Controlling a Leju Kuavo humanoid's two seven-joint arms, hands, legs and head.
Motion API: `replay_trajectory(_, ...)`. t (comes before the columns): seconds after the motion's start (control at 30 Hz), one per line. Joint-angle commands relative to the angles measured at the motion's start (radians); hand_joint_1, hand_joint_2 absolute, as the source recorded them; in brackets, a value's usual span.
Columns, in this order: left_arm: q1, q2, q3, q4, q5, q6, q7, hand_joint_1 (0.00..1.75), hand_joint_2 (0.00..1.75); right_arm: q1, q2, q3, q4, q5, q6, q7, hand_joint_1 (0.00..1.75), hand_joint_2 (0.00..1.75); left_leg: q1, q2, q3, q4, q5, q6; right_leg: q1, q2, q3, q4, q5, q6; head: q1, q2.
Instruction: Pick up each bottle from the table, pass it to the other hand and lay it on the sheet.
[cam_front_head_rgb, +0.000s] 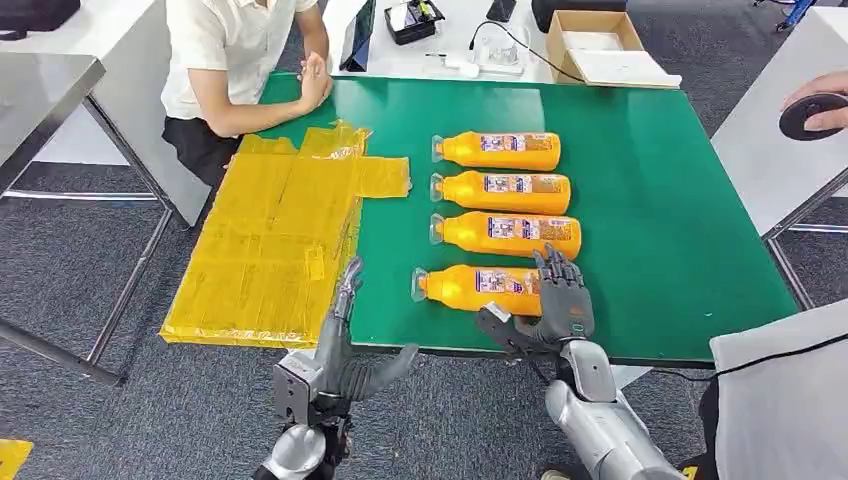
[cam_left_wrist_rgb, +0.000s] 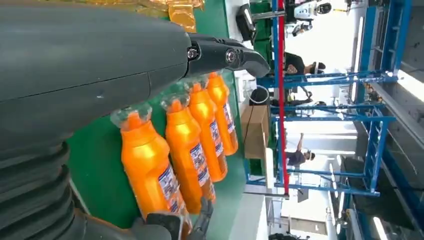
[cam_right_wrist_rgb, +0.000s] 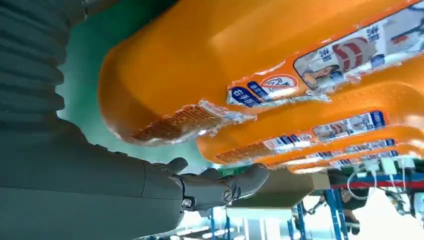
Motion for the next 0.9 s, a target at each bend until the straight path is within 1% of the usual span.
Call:
replay_trajectory(0.03,-0.001,0.04,0.042,-0.032,0.013,-0.002,0.01,0.0,1.75,-0.069,0.0,-0.011,0.173,-0.044,0.152,0.026,0.0,1.75,0.0,0.003,0.007,-0.001,-0.003,-0.002,0.0,0.002,0.006,0.0,-0.002,-0.003,0.0,0.0)
replay_trajectory(0.1,-0.009,0.035,0.045,-0.014,0.008,0.001,0.017,0.0,1.75,-0.078,-0.003,-0.003,0.201,-0.037,0.213,0.043,0.0,1.75,0.0,0.003,0.012,-0.001,-0.005,-0.002,0.001,0.002,0.01,0.0,-0.004,-0.004,0.0,0.0)
replay_trajectory(0.13,-0.012,0.031,0.048,-0.006,0.011,-0.001,0.017,0.0,1.75,-0.081,-0.005,-0.003,0.208,-0.036,0.225,0.046,0.0,1.75,0.0,0.001,0.005,-0.001,-0.001,-0.001,0.0,0.0,0.004,-0.001,-0.001,-0.001,0.0,0.0)
replay_trajectory(0.2,-0.016,0.028,0.049,0.0,0.017,-0.007,0.014,0.0,1.75,-0.093,-0.002,-0.004,0.222,-0.04,0.267,0.051,0.0,1.75,0.0,0.001,0.01,-0.002,-0.002,-0.001,0.0,0.0,0.009,-0.002,-0.002,-0.003,0.0,0.0)
replay_trajectory(0.23,-0.017,0.027,0.049,-0.001,0.017,-0.007,0.014,0.0,1.75,-0.095,-0.002,-0.004,0.222,-0.04,0.269,0.051,0.0,1.75,0.0,0.001,0.007,-0.001,-0.001,-0.001,0.0,0.0,0.007,-0.002,-0.001,-0.002,0.0,0.0)
replay_trajectory(0.27,-0.017,0.027,0.049,-0.001,0.017,-0.007,0.014,0.0,1.75,-0.095,-0.002,-0.004,0.222,-0.04,0.269,0.051,0.0,1.75,0.0,0.001,0.01,-0.002,-0.001,-0.001,0.0,0.0,0.009,-0.002,-0.001,-0.002,0.0,0.0)
replay_trajectory(0.3,-0.019,0.027,0.048,0.0,0.017,-0.008,0.014,0.0,1.75,-0.1,-0.003,0.001,0.225,-0.036,0.282,0.057,0.4,1.75,0.001,0.002,0.011,-0.001,-0.001,-0.001,0.001,0.0,0.01,-0.002,-0.001,-0.002,0.0,0.0)
replay_trajectory(0.33,-0.019,0.027,0.048,0.0,0.017,-0.008,0.014,0.0,1.75,-0.1,-0.003,0.001,0.225,-0.036,0.282,0.057,1.43,1.75,0.001,0.002,0.013,-0.002,-0.001,-0.001,0.001,0.0,0.012,-0.002,-0.001,-0.002,0.0,0.0)
replay_trajectory(0.37,-0.019,0.025,0.052,-0.004,0.02,-0.002,0.004,0.0,1.75,-0.105,-0.005,0.014,0.23,-0.023,0.301,0.064,1.62,1.75,0.0,0.002,0.014,-0.001,-0.001,-0.001,0.001,0.0,0.012,-0.002,-0.001,-0.002,0.0,0.0)
replay_trajectory(0.4,-0.02,0.023,0.053,-0.012,-0.008,0.046,-0.04,0.0,1.75,-0.11,-0.007,0.012,0.235,-0.029,0.327,0.061,1.73,1.75,0.001,0.002,0.015,-0.001,-0.001,-0.001,0.001,-0.001,0.013,-0.002,-0.001,-0.003,0.0,0.0)
replay_trajectory(0.47,-0.02,0.026,0.047,-0.037,0.002,0.046,-0.053,0.0,1.75,-0.123,-0.012,0.016,0.244,-0.026,0.346,0.061,1.75,1.75,0.0,0.002,0.015,0.0,-0.001,-0.001,0.0,0.0,0.013,-0.002,0.0,-0.002,0.0,0.0)
replay_trajectory(0.5,-0.015,0.026,0.051,-0.053,0.035,0.02,-0.036,0.0,1.75,-0.128,-0.013,0.018,0.249,-0.023,0.351,0.064,1.75,1.75,0.0,0.002,0.014,-0.001,0.0,-0.001,0.001,0.0,0.012,-0.002,0.0,-0.003,0.0,0.0)
replay_trajectory(0.57,-0.015,0.029,0.056,-0.055,0.048,0.017,-0.026,0.0,1.75,-0.13,-0.018,0.015,0.254,-0.03,0.367,0.058,1.75,1.75,0.001,0.001,0.015,-0.001,0.0,-0.001,0.001,-0.001,0.013,-0.002,0.001,-0.003,0.0,0.0)
replay_trajectory(0.77,-0.019,0.023,0.064,-0.008,0.073,0.0,-0.009,0.0,1.75,-0.102,-0.014,-0.079,0.23,-0.181,0.454,-0.072,1.75,1.75,0.001,0.0,0.02,-0.002,0.001,0.0,0.001,-0.002,0.018,-0.004,0.0,-0.003,0.0,0.0)
replay_trajectory(0.83,-0.018,0.023,0.063,-0.006,0.074,-0.001,-0.009,0.0,1.75,-0.094,-0.01,-0.082,0.22,-0.194,0.445,-0.085,1.75,1.75,0.001,0.0,0.021,-0.003,0.001,0.0,0.001,-0.002,0.02,-0.004,0.0,-0.003,0.0,0.0)
replay_trajectory(0.9,-0.011,0.025,0.062,-0.014,0.076,-0.003,-0.009,0.0,1.75,-0.073,0.001,-0.1,0.194,-0.233,0.401,-0.137,1.75,1.75,0.001,0.002,0.021,-0.002,0.0,0.0,0.001,0.0,0.019,-0.003,0.001,-0.003,0.0,0.0)
